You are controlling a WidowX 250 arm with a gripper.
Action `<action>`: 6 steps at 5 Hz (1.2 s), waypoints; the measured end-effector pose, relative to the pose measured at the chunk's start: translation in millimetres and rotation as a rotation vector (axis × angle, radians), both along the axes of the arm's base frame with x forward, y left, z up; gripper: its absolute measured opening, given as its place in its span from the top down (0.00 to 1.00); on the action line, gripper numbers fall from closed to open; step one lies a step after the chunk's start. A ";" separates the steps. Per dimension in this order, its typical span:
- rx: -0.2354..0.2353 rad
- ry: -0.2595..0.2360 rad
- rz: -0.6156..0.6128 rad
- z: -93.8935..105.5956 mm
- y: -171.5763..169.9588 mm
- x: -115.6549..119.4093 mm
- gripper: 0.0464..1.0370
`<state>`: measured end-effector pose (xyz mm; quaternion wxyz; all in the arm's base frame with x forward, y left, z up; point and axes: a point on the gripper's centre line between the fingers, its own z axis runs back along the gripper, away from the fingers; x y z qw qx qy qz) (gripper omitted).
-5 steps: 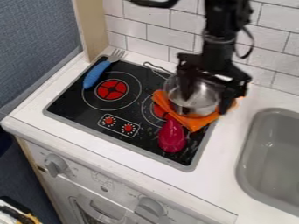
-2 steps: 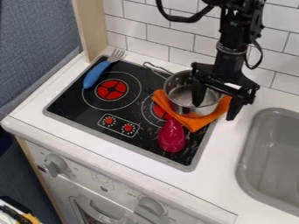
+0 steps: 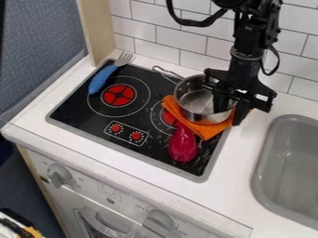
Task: Move the silver pot to the lower left side of the stove
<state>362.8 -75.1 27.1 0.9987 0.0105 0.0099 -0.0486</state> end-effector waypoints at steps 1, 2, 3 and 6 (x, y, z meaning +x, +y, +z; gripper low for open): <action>-0.003 0.001 -0.005 -2.7 -0.1 -1.6 0.88; 0.007 0.010 -0.016 -4.7 0.9 -5.4 0.96; 0.035 0.000 -0.058 3.5 5.0 -12.0 0.96; 0.120 -0.162 0.101 77.3 118.4 -52.5 0.97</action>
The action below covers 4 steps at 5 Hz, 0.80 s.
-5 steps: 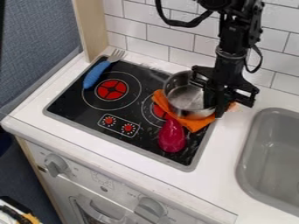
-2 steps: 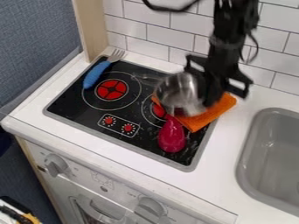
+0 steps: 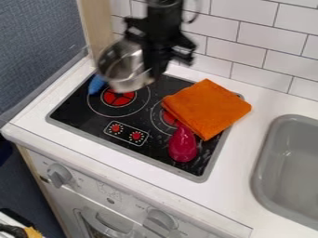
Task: Move the silver pot to the lower left side of the stove
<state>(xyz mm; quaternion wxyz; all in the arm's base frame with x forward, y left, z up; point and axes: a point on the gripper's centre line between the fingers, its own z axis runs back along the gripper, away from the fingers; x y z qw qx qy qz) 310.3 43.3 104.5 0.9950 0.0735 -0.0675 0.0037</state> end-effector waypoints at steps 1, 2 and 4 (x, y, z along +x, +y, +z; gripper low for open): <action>-0.012 0.066 0.038 -18.4 22.3 -26.3 0.97; -0.035 0.087 0.101 -30.5 52.2 -44.5 0.97; -0.027 0.201 0.100 -69.9 53.8 -44.3 0.97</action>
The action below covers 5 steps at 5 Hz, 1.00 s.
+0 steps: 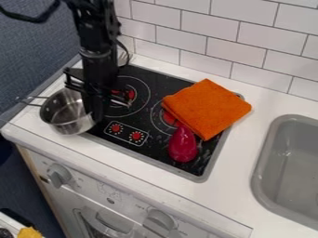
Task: Move the silver pot to the lower left side of the stove
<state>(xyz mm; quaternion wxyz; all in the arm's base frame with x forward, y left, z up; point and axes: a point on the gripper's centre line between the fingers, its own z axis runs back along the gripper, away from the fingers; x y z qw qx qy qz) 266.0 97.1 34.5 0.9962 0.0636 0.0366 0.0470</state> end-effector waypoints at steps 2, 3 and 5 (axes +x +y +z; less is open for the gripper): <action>0.021 0.024 -0.074 -9.6 -21.4 10.5 0.94; 0.025 0.040 -0.058 -8.9 -24.9 8.6 0.76; -0.056 -0.061 -0.071 12.0 -26.2 5.8 0.17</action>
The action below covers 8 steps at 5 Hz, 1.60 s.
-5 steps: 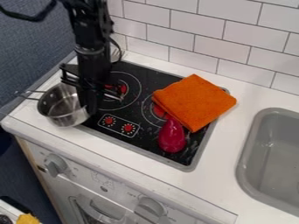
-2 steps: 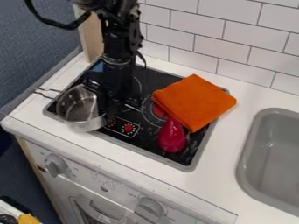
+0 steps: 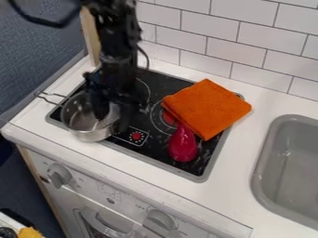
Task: Move the silver pot to the lower left side of the stove
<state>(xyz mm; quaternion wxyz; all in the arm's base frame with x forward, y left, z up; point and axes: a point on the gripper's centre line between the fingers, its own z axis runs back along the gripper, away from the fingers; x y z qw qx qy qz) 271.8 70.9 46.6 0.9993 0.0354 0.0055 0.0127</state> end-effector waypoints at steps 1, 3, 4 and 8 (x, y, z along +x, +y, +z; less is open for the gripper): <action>-0.027 -0.048 -0.078 18.3 -10.8 0.5 0.02; -0.028 -0.055 -0.122 25.3 -20.1 -0.8 0.03; -0.027 -0.056 -0.120 25.3 -19.6 -0.7 0.03; -0.028 -0.056 -0.122 25.3 -20.0 -0.6 0.03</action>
